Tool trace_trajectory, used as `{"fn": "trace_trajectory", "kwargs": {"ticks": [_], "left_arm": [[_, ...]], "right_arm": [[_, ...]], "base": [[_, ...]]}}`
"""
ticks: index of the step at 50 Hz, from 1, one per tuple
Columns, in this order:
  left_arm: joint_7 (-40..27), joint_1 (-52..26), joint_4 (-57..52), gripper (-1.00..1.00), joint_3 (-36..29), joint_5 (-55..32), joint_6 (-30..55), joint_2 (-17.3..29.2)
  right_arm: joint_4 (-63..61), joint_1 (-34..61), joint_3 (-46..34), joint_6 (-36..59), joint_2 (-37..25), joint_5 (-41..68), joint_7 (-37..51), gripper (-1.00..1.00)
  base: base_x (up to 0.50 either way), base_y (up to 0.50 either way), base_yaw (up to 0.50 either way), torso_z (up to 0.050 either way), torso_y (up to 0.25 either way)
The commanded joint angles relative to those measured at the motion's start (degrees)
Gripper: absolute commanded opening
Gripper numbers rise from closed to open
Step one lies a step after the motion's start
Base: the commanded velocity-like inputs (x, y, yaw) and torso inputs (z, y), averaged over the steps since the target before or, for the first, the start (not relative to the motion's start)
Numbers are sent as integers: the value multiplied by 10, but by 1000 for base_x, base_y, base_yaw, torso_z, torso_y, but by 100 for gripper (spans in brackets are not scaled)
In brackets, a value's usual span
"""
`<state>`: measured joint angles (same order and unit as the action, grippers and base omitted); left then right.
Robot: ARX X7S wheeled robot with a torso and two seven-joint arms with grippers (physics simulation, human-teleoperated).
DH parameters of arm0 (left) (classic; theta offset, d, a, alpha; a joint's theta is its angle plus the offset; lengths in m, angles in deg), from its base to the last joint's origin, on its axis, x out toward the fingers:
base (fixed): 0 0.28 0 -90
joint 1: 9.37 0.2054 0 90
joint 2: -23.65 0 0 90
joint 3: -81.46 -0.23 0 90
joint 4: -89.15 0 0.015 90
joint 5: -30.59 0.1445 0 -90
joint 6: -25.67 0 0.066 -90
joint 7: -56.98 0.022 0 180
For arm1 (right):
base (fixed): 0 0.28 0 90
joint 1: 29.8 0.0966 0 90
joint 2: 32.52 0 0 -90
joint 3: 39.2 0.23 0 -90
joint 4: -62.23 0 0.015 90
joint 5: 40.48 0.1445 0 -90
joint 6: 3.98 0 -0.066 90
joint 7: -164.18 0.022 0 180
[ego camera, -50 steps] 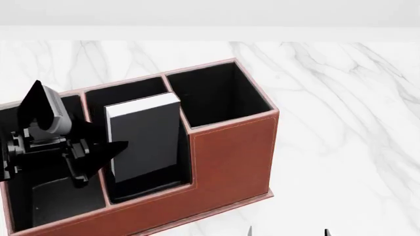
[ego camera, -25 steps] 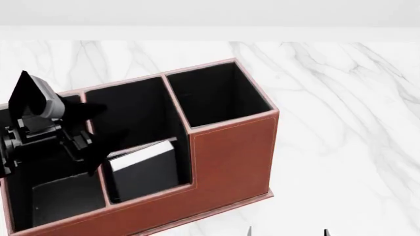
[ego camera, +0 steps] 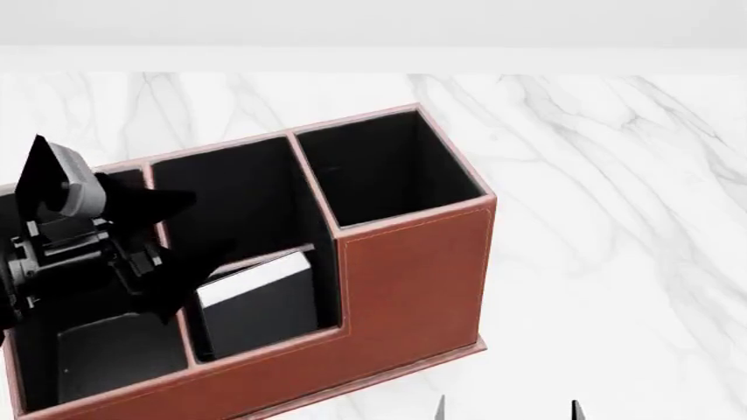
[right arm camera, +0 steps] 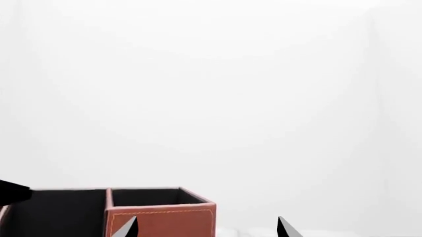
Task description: Pick up the book and place it in the back compartment of the caddy.
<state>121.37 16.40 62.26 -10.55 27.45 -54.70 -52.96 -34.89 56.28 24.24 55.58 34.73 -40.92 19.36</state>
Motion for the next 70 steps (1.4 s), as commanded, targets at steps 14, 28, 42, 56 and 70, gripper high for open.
{"fn": "trace_trajectory", "kwargs": {"ticks": [14,28,42,56,70], "left_arm": [[-2,205,-497,100,62,-78,322,24],[-20,275,-765,100,111,-132,445,39],[-30,246,-863,100,123,-165,519,50],[-43,216,-913,100,133,-185,557,53],[-61,170,-970,100,156,-212,617,57]], "right_arm": [[-72,92,5,178,3,2,-22,100],[-191,124,19,300,-16,-6,-31,100],[-295,172,28,408,-24,-23,-44,100],[-366,188,33,461,-31,-38,-48,100],[-453,230,26,569,-33,-71,-68,100]], "base": [[0,0,0,0,0],[0,0,0,1,0],[0,0,0,0,0],[0,0,0,0,0],[0,0,0,0,0]]}}
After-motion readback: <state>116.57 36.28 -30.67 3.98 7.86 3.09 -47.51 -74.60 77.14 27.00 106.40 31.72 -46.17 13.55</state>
